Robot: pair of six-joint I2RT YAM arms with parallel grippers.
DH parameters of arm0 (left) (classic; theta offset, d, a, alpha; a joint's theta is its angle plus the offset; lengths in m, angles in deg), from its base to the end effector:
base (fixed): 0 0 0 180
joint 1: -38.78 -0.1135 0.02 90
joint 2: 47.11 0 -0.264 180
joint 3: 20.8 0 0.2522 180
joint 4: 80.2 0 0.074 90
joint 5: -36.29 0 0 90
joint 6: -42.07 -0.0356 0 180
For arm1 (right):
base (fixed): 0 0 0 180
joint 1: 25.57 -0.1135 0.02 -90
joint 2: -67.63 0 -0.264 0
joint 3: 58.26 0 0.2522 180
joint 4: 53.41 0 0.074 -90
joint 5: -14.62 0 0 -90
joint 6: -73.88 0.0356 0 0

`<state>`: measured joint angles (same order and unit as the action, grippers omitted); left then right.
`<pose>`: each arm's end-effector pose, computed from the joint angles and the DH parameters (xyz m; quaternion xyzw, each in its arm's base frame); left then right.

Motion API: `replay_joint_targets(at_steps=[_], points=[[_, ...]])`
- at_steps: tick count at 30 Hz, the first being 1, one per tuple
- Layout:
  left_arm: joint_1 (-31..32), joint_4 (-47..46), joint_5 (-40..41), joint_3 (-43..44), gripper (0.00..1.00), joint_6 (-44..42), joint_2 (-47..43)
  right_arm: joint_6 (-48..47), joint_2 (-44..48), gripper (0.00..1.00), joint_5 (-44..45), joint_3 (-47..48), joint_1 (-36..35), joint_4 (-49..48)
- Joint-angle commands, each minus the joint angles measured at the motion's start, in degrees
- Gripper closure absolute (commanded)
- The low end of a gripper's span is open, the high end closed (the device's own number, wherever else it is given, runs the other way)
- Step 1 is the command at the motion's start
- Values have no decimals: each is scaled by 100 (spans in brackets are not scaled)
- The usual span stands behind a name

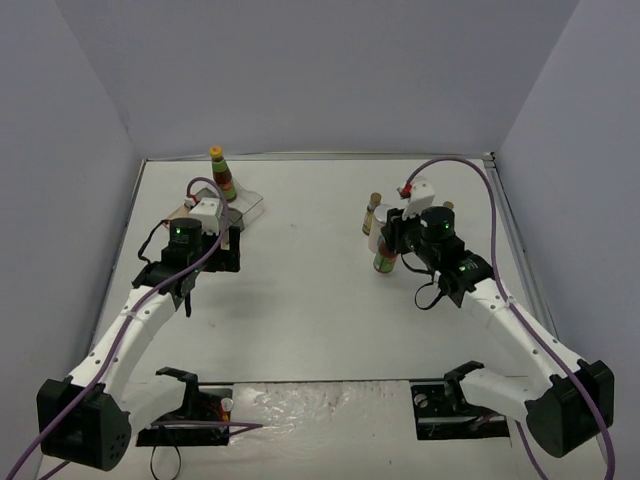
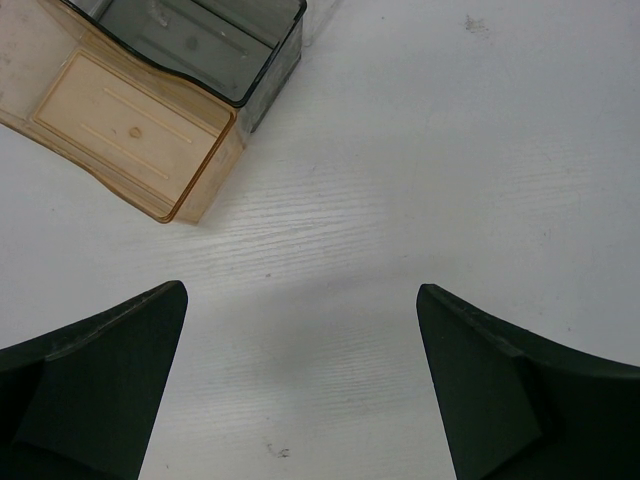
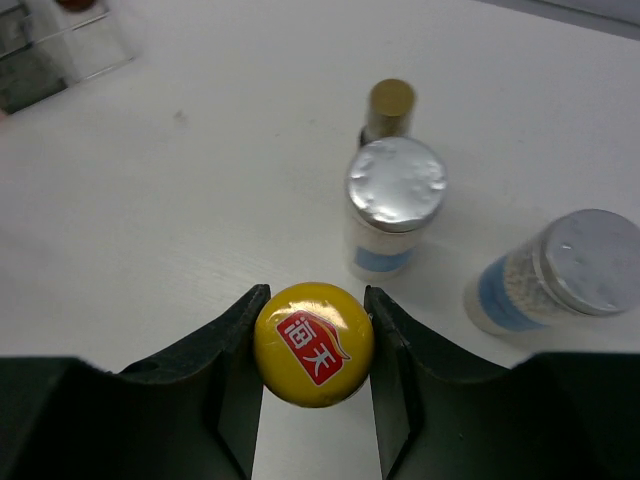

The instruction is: Organize the condiment bottles

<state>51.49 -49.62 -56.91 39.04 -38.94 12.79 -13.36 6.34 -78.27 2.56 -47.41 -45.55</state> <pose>0.2279 -0.0534 0.2858 0.0420 0.8676 -0.1170 0.4815 0.2349 0.0961 0.3271 -0.1416 0.7432 0.1579 0.6346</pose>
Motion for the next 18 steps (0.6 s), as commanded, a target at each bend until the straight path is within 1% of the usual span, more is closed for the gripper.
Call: replay_joint_targets(at_steps=[1, 6, 9, 11, 15, 18], points=[[30, -324, -106, 173, 3, 32, -18, -90, -213, 100, -186, 693, -917, -727], [39, -349, -64, 153, 3, 34, -52, -75, -1078, 100, -114, 930, -1770, -1368], [50, -382, -40, 119, 3, 51, -105, -117, -1580, 100, -99, 1139, -2076, -1805], [74, -390, -31, 105, 3, 56, -137, -185, -2071, 100, -115, 1408, -2318, -2067], [110, -437, 36, 56, 3, 49, -209, -223, -2803, 100, -208, 1726, -2488, -2489], [118, -453, 103, 34, 3, 27, -210, -223, -3138, 100, -231, 1972, -2563, -2751]])
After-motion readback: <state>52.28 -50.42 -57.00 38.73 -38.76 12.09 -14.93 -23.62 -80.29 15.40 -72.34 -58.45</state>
